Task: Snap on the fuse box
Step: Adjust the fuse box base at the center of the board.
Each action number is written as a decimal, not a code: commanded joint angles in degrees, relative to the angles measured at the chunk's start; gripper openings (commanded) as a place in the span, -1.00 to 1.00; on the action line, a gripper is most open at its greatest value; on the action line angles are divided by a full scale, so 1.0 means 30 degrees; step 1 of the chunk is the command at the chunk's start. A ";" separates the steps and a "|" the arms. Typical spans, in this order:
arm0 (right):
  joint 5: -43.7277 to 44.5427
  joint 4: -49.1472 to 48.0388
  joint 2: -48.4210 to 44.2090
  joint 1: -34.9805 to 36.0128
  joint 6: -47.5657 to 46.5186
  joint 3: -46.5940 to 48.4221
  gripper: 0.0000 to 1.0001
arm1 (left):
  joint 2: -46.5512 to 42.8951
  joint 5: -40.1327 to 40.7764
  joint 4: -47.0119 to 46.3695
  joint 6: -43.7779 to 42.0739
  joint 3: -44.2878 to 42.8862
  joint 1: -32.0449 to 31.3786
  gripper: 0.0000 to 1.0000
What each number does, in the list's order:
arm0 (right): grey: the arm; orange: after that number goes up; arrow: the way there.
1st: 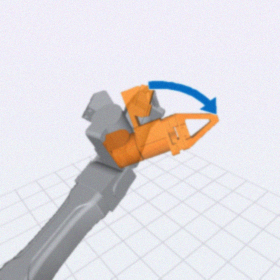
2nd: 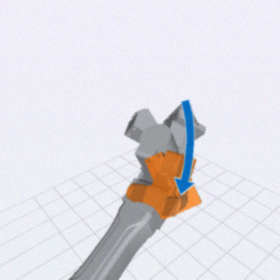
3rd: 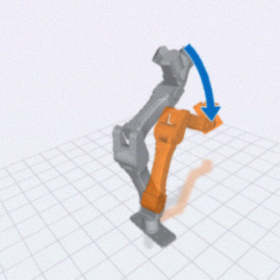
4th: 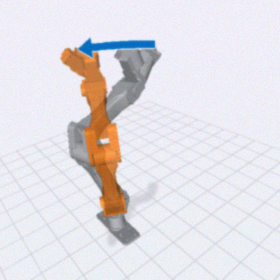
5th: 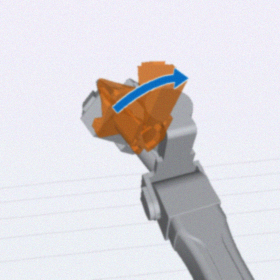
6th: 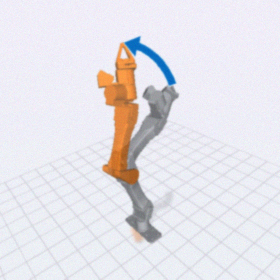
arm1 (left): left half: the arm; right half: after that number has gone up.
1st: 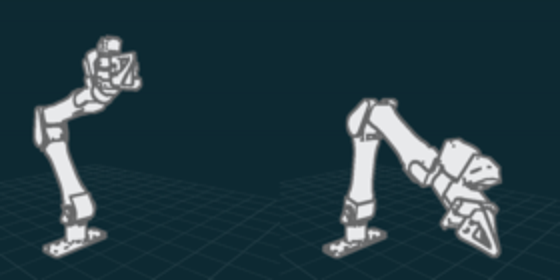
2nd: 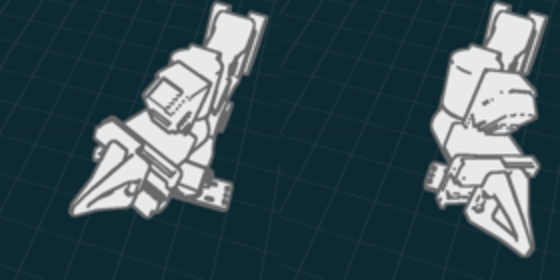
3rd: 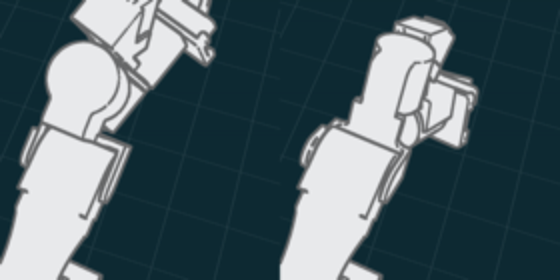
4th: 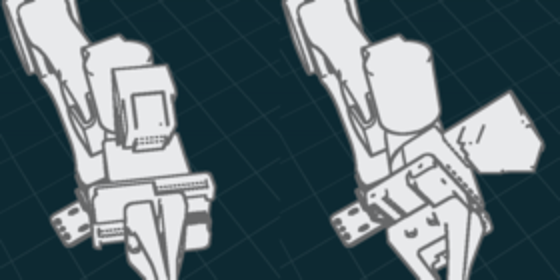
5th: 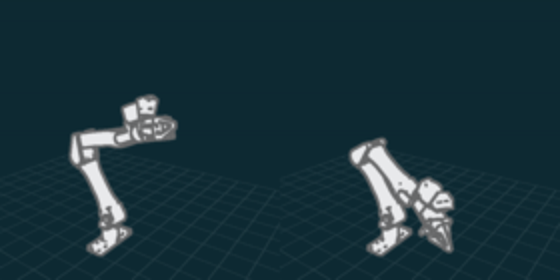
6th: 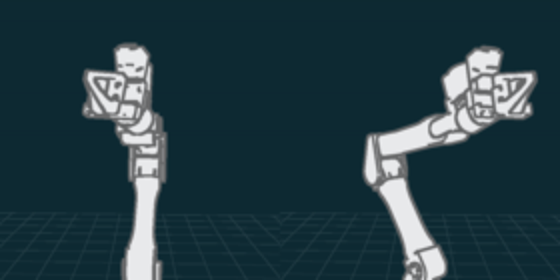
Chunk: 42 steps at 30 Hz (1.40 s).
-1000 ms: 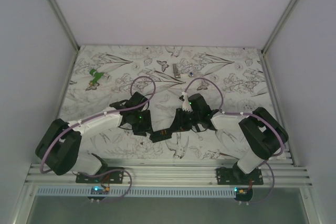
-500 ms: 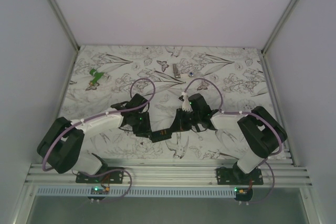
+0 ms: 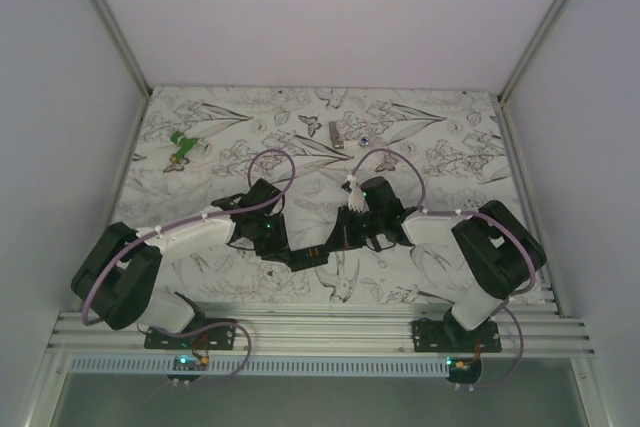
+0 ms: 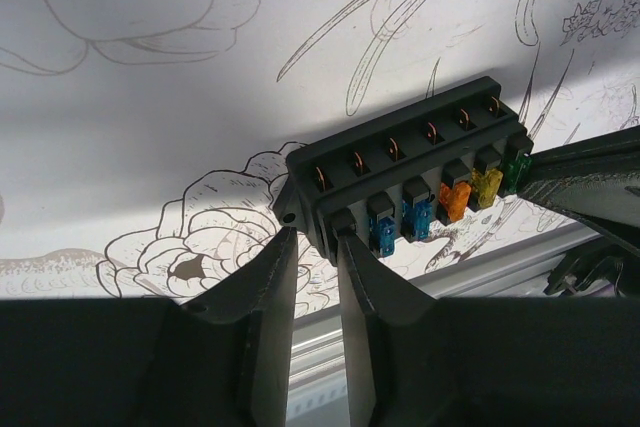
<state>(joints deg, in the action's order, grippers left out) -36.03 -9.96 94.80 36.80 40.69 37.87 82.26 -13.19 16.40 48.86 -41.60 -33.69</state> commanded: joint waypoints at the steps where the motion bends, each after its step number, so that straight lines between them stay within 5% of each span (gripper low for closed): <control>1: 0.3379 0.4398 0.1762 -0.0255 -0.2008 -0.0369 -0.88 | 0.0939 0.1300 0.1266 -0.0027 0.0826 0.0069 -0.51; 31: 0.9749 0.9340 0.2050 0.0393 -0.2863 0.0910 -1.00 | 0.0744 0.1329 0.1141 -0.0006 0.1416 0.0567 -0.55; 42: 0.6740 0.8432 -0.2807 0.1191 -0.4011 0.4215 -0.44 | -0.0279 0.1840 0.0600 0.1357 0.0284 -0.0107 -0.50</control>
<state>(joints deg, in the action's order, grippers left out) -21.19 10.02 91.85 40.71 33.61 47.42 81.78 -13.58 13.98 51.59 -40.56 -33.26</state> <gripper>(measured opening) 0.236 0.248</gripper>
